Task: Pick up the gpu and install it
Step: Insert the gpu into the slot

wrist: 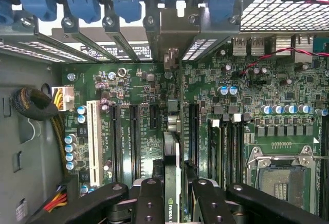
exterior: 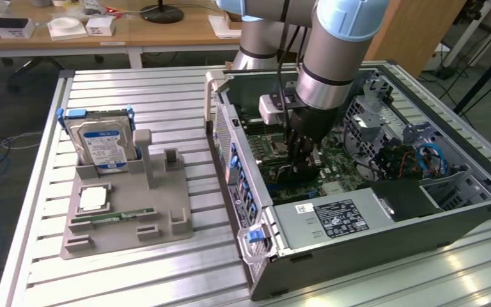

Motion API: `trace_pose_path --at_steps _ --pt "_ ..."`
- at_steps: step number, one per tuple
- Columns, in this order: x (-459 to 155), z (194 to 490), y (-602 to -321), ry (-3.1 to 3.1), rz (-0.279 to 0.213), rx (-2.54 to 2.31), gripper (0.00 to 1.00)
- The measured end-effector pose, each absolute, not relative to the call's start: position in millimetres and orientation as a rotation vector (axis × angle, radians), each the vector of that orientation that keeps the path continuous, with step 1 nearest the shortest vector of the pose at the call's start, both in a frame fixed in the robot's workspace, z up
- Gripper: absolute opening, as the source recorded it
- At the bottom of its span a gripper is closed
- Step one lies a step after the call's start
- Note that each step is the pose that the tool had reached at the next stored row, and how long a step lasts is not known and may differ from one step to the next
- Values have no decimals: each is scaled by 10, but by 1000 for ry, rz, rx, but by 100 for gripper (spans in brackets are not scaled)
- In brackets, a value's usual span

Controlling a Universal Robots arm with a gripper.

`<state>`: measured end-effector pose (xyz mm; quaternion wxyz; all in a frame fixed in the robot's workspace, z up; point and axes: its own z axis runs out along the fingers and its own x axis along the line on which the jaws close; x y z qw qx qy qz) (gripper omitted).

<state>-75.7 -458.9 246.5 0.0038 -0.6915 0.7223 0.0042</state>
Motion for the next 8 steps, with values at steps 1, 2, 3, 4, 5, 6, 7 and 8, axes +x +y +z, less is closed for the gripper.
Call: trace_pose_path --at_steps 1,2,3,4,5,6,7,8 --pt "-758 2465 -4588 2264 14 -2167 27" --pt "-758 2465 -4588 2264 14 -2167 27" --pt "-757 2465 -4588 2264 13 -2167 33" --pt "-757 2465 -4589 2264 13 -2167 39" --pt "-757 2465 -4588 2264 13 -2167 39" --pt "-757 2465 -4589 2264 13 -2167 45" --pt "-757 2465 -4589 2264 13 -2167 51" --pt "-757 2465 -4589 2264 13 -2167 51"
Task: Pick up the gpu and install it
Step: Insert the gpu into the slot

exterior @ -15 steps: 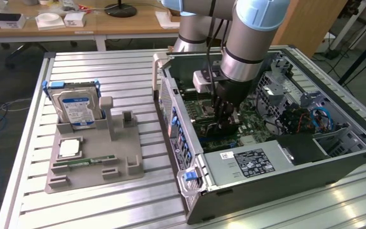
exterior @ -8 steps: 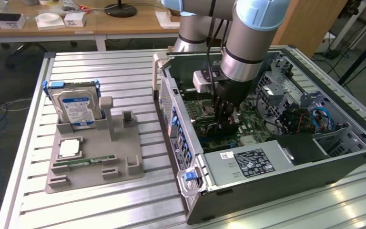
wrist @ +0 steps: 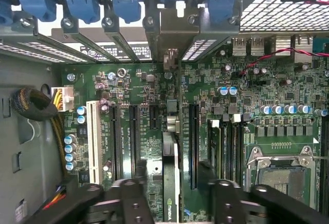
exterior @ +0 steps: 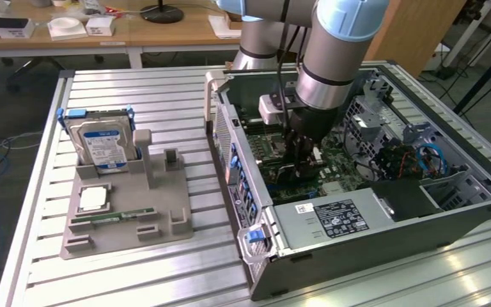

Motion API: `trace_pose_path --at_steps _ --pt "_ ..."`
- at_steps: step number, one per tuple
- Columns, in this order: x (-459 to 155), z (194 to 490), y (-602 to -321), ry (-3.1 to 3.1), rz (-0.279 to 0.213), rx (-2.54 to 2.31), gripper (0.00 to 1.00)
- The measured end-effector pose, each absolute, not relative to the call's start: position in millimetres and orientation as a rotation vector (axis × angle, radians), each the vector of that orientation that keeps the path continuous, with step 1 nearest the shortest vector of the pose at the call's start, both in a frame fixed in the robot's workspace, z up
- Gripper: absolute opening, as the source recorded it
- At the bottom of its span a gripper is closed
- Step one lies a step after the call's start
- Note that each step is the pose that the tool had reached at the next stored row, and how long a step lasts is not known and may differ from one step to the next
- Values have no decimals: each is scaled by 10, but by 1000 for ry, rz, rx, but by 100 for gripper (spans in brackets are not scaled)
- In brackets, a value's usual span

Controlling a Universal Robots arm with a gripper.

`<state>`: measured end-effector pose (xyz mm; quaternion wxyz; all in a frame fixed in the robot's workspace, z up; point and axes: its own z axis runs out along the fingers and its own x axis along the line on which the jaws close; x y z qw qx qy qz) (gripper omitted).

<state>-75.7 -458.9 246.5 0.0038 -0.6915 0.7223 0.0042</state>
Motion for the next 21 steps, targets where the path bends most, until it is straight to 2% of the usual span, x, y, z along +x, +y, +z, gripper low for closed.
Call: trace_pose_path --at_steps 1,2,9,15,17,18,20,21 --pt "-757 2468 -4589 2264 13 -2167 51" --pt "-757 2488 -4589 2264 13 -2168 57" --pt "-757 2792 -4589 2264 13 -2167 57" --pt "-758 2795 -4589 2262 17 -2165 55" --pt "-758 2795 -4589 2262 17 -2165 43" --pt "-758 2795 -4589 2262 17 -2165 43" --pt "-758 2795 -4589 2262 17 -2165 31" --pt "-758 2795 -4589 2262 17 -2165 31"
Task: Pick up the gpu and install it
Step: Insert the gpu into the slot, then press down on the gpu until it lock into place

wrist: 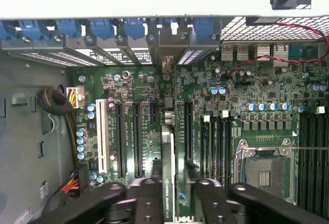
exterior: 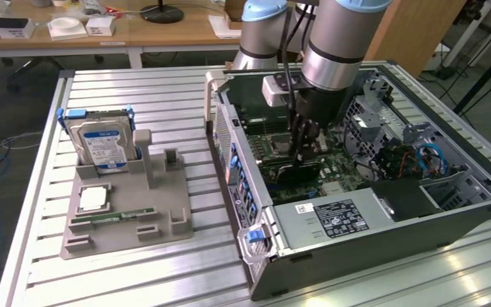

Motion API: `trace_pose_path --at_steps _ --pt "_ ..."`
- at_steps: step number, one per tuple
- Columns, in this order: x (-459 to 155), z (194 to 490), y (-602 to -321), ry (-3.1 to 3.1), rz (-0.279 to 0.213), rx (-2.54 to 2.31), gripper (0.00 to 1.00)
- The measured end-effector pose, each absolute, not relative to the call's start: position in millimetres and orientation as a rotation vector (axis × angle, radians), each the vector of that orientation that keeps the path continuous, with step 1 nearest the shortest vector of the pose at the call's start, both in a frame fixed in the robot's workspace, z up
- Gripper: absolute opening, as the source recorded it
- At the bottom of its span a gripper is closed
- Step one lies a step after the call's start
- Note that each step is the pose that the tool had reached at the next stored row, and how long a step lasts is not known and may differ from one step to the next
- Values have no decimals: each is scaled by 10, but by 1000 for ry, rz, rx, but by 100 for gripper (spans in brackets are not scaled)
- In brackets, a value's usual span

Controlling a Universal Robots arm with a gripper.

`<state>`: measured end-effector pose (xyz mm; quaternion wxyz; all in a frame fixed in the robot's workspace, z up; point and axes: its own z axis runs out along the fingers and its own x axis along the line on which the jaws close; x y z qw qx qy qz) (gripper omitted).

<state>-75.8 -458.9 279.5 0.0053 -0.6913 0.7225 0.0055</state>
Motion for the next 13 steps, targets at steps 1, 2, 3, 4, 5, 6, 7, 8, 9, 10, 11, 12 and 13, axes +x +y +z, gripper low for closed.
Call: trace_pose_path --at_steps 1,2,3,4,5,6,7,8,9,10,11,12,13 --pt "-758 2795 -4589 2262 17 -2165 25" --pt "-758 2795 -4589 2262 17 -2165 20" --pt "-758 2795 -4589 2262 17 -2165 20" --pt "-758 2795 -4589 2262 17 -2165 14" --pt "-758 2795 -4589 2262 17 -2165 11" --pt "-758 2795 -4589 2262 17 -2165 11" --pt "-758 2795 -4589 2262 17 -2165 11" --pt "-758 2795 -4589 2262 17 -2165 11" --pt "-758 2795 -4589 2262 17 -2165 11" --pt "-758 2795 -4589 2262 17 -2165 11" --pt "-758 2795 -4589 2262 17 -2165 11" --pt "-758 2795 -4589 2262 17 -2165 11" --pt "-758 2795 -4589 2262 17 -2165 11"
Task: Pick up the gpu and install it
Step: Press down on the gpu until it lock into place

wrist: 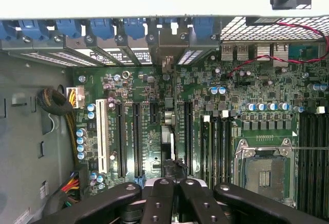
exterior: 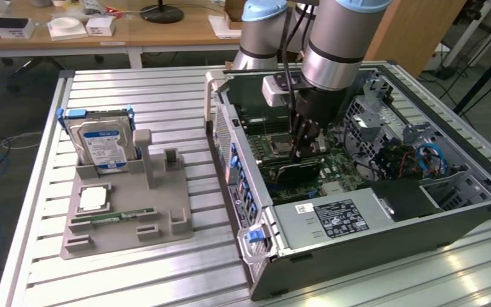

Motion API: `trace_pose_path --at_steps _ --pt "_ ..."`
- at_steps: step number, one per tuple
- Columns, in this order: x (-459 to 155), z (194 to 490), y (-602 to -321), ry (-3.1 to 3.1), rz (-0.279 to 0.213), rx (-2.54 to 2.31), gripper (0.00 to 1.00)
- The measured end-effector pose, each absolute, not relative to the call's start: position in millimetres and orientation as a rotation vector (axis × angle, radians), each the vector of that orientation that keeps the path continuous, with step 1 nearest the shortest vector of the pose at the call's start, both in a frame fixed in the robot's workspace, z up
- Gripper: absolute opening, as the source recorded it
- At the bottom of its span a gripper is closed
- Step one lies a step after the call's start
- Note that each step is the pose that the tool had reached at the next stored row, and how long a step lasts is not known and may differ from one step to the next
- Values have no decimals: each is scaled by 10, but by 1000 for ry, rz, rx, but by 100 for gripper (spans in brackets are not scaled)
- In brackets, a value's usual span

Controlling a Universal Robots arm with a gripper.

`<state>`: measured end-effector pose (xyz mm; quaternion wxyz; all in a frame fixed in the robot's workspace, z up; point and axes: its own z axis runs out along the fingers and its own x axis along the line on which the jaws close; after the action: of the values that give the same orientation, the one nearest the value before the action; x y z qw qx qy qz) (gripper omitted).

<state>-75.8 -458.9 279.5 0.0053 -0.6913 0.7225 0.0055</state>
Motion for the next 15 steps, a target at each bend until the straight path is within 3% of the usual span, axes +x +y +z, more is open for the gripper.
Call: trace_pose_path --at_steps 15 --pt "-758 2683 -4590 2259 10 -2161 11"
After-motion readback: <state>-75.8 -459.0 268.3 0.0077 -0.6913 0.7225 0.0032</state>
